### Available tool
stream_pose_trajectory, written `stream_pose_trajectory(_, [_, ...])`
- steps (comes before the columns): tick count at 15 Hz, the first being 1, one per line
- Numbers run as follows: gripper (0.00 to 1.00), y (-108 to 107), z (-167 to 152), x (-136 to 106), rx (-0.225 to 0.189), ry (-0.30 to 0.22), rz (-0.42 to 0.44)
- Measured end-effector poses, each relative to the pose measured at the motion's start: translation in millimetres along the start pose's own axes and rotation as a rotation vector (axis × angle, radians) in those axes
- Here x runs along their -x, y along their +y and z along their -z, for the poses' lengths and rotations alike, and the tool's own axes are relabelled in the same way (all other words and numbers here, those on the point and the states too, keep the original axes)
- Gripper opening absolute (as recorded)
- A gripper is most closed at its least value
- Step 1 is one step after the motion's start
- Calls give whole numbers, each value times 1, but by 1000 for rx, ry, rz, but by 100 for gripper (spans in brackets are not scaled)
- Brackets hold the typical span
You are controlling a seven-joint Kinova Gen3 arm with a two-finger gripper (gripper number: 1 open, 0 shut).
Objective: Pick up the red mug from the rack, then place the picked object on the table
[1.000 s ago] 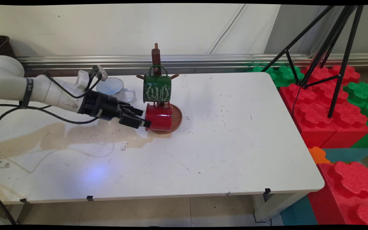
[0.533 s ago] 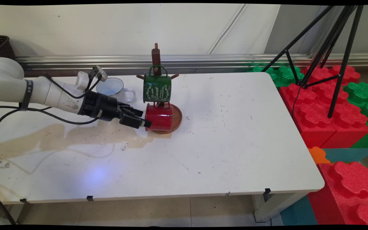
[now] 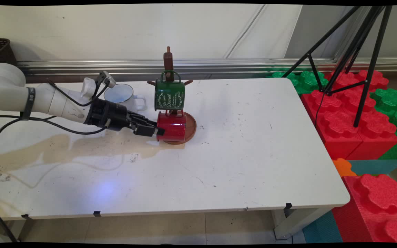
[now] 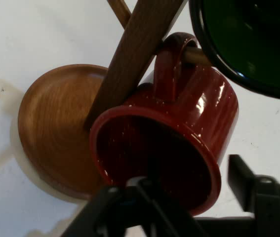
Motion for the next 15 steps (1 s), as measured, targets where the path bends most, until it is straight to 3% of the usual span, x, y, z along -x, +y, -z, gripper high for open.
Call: stream_pose_trajectory(15, [0, 3, 8, 2, 31, -13, 13])
